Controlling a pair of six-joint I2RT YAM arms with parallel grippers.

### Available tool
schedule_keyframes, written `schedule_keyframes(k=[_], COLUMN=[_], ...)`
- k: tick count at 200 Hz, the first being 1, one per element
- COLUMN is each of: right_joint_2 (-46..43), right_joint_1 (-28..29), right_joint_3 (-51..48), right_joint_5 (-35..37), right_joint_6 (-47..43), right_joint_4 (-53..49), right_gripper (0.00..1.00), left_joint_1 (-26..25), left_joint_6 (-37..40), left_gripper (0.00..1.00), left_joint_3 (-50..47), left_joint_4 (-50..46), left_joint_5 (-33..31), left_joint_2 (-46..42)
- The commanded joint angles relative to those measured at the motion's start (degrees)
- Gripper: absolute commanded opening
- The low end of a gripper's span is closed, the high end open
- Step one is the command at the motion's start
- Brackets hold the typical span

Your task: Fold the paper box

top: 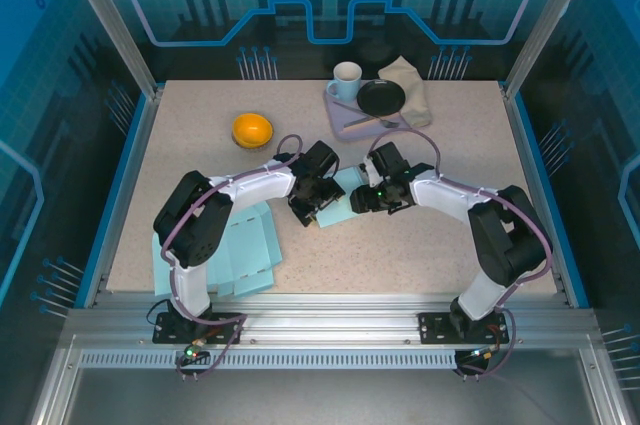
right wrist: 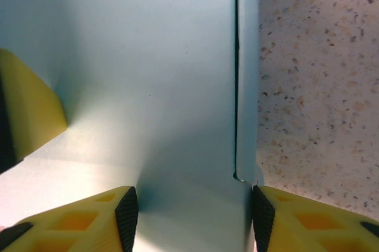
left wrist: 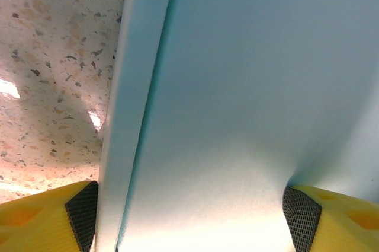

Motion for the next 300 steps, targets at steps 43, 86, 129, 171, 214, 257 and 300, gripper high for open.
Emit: schedule_keyframes(k=[43, 86, 129, 171, 214, 257, 300], right_joint_2=[-0.29, -0.29, -1.09, -1.43, -2.86, -3.18, -3.34], right_joint_1=[-1.03, -1.03, -1.08, -1.1, -1.12, -1.12, -1.14], right_joint_3=[0.68, -0.71, -1.69, -4.45, -9.42, -11.13, -10.46], right_joint_5=[-6.53, -8.07, -6.45, -6.15, -3.56, -0.67, 0.49], right_joint_6=[1.09, 1.06, 0.41, -0.06, -0.06, -0.14, -0.49], right_joint_4=[-3.74, -3.09, -3.44, -1.29, 2.05, 3.02, 2.16], right_gripper=[0.51, 0.45, 0.43, 0.42, 0.39, 0.41, 0.43], left_joint_1=[1.15, 1.24, 1.39, 1.69, 2.08, 2.23, 2.34], left_joint_6=[-1.0, -1.08, -1.07, -1.3, -1.35, -1.31, -1.17], left_gripper=[0.83, 0.83, 0.83, 0.83, 0.83, 0.83, 0.83], left_joint_3=[-1.92, -1.88, -1.79, -2.21, -2.51, -2.44, -2.39], left_joint_4=[-5.56, -5.65, -5.92, -5.89, -6.07, -6.33, -6.47], left_joint_5=[-3.77, -3.74, -3.8, -3.64, -3.64, -3.71, -3.57], left_joint_2=[5.16, 5.4, 5.38, 5.52, 5.71, 6.13, 6.38])
